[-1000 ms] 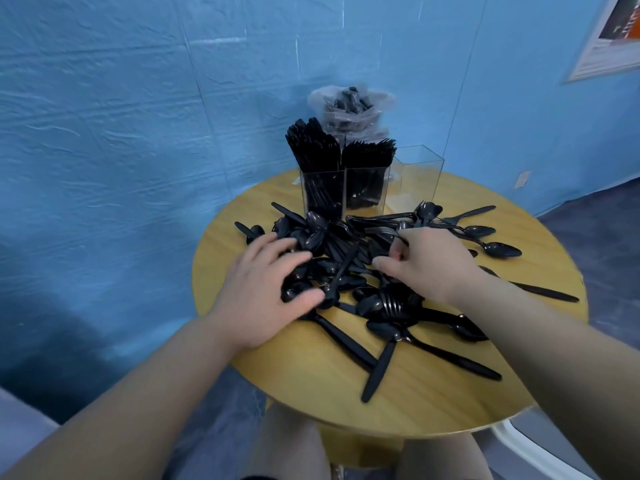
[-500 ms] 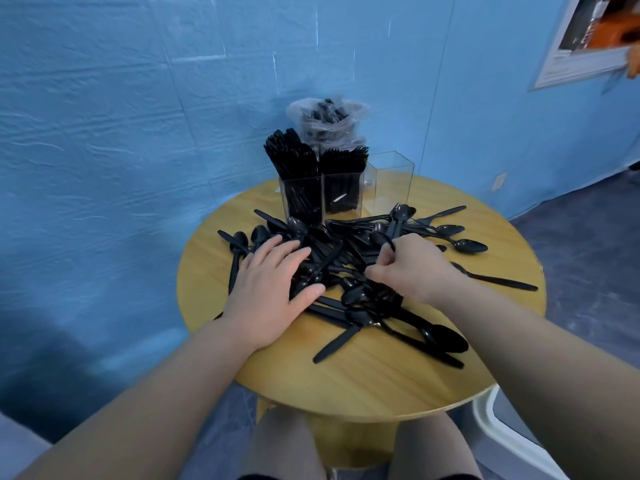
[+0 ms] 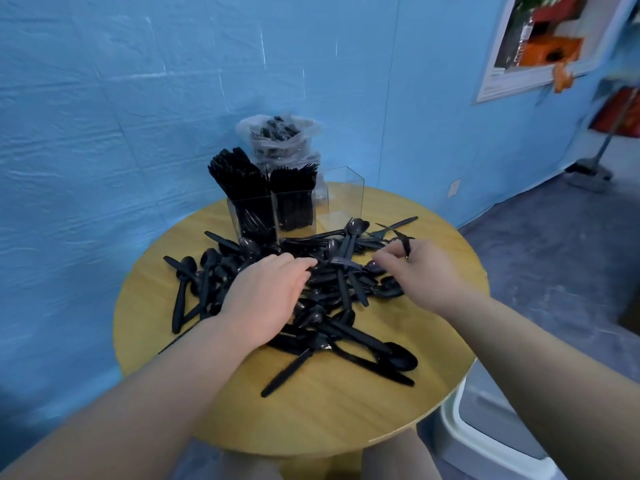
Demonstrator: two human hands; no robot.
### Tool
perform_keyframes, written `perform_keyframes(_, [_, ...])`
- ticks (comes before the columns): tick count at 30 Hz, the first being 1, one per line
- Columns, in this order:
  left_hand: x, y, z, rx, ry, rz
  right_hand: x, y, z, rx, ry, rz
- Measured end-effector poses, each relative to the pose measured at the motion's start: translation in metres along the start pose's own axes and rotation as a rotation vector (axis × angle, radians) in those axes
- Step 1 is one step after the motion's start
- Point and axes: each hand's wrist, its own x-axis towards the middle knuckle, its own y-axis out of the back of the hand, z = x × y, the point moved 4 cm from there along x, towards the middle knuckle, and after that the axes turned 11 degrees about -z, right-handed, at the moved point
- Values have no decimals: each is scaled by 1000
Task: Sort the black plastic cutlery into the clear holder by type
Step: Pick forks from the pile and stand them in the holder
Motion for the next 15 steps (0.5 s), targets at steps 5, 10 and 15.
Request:
perform_keyframes(5, [27,-6,-11,-16,104,-33,27,33,31,-316,-138,129])
perform_keyframes(10, [57,-12,-22,-20,97,-14,84,41,39,-512,-98,21])
perform_keyframes(15, [75,-15,-21,-8,132,-32,131,27,50,-634,-87,-203])
